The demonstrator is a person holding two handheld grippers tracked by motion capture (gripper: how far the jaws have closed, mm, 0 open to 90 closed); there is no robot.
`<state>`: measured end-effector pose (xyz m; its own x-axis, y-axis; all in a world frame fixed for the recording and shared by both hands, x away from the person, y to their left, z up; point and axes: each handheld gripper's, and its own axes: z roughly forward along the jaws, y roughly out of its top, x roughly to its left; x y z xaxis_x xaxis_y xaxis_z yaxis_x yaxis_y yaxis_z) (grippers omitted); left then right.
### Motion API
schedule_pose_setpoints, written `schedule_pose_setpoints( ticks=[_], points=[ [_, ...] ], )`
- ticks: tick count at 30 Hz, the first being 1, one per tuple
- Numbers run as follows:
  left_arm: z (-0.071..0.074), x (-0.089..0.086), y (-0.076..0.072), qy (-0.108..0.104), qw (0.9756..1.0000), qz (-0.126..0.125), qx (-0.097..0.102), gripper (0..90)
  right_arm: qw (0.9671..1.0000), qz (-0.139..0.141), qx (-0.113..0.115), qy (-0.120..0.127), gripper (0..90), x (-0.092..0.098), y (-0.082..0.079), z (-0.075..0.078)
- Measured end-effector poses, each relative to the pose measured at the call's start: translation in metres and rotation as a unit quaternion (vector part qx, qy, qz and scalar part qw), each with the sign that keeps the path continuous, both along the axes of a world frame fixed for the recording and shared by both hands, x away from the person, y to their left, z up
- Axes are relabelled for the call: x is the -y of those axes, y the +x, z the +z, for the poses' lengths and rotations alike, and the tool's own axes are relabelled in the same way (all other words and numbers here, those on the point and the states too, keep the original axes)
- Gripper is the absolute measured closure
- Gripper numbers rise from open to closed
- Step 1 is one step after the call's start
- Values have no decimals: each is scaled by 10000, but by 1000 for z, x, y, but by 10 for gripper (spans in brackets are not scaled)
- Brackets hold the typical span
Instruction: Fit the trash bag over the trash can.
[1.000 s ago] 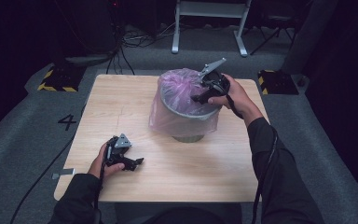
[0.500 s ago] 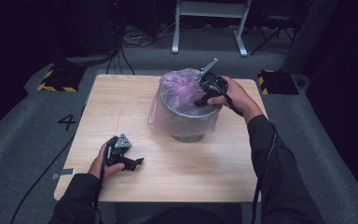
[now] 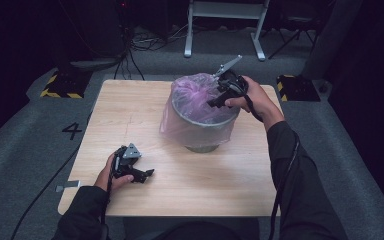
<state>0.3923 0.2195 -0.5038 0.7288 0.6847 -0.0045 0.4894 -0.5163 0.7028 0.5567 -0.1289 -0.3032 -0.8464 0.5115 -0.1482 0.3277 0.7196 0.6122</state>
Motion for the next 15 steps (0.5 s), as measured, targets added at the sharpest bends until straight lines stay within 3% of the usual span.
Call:
schedule_pose_setpoints(
  ticks=[4, 9, 14, 15],
  points=[
    [0, 0, 0, 7, 10000, -2, 3, 104, 9993, -96, 174, 328, 346, -3, 0, 3],
    [0, 0, 0, 4, 10000, -3, 0, 104, 9979, -352, 267, 484, 431, -12, 6, -3],
    [0, 0, 0, 3, 10000, -3, 1, 104, 9996, -195, 47, -180, 472, -27, 8, -9],
    [0, 0, 0, 5, 10000, -1, 6, 104, 9989, -107, 29, -447, 464, -30, 8, -11]
  ],
)
